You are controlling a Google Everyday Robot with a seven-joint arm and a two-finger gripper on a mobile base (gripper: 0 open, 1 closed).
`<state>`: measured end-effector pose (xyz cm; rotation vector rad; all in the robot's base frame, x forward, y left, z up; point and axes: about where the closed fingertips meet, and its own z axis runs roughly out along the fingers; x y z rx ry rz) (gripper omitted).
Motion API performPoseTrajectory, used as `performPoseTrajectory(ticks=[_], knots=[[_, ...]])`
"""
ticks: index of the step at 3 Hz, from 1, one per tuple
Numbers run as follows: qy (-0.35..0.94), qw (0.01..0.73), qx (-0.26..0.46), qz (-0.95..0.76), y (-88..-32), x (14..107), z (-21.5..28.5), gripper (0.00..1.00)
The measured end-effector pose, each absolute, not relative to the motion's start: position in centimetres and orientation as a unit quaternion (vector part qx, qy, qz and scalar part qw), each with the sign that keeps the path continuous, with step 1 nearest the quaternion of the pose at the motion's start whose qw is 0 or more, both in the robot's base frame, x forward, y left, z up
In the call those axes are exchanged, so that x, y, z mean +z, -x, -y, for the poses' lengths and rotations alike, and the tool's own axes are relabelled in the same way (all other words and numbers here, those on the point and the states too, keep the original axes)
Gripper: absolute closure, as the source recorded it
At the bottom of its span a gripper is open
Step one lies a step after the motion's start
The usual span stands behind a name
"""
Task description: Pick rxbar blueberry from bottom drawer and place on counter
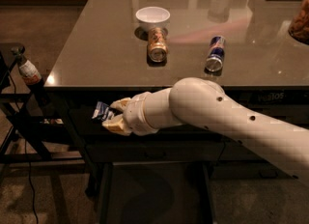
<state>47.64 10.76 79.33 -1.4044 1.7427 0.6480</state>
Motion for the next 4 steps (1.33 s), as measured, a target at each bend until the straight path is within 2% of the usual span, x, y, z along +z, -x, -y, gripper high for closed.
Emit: performPoseTrajectory(ticks=[1, 3, 4], knots=[[0.555, 0.398, 0.252, -0.685, -47.8, 80.0, -10.9, 1.00], [0.586, 0.433, 0.195, -0.657, -48.8, 89.1, -10.9, 1.00], [0.583, 0.433, 0.198, -0.658, -49.6, 88.8, -11.0, 1.00]])
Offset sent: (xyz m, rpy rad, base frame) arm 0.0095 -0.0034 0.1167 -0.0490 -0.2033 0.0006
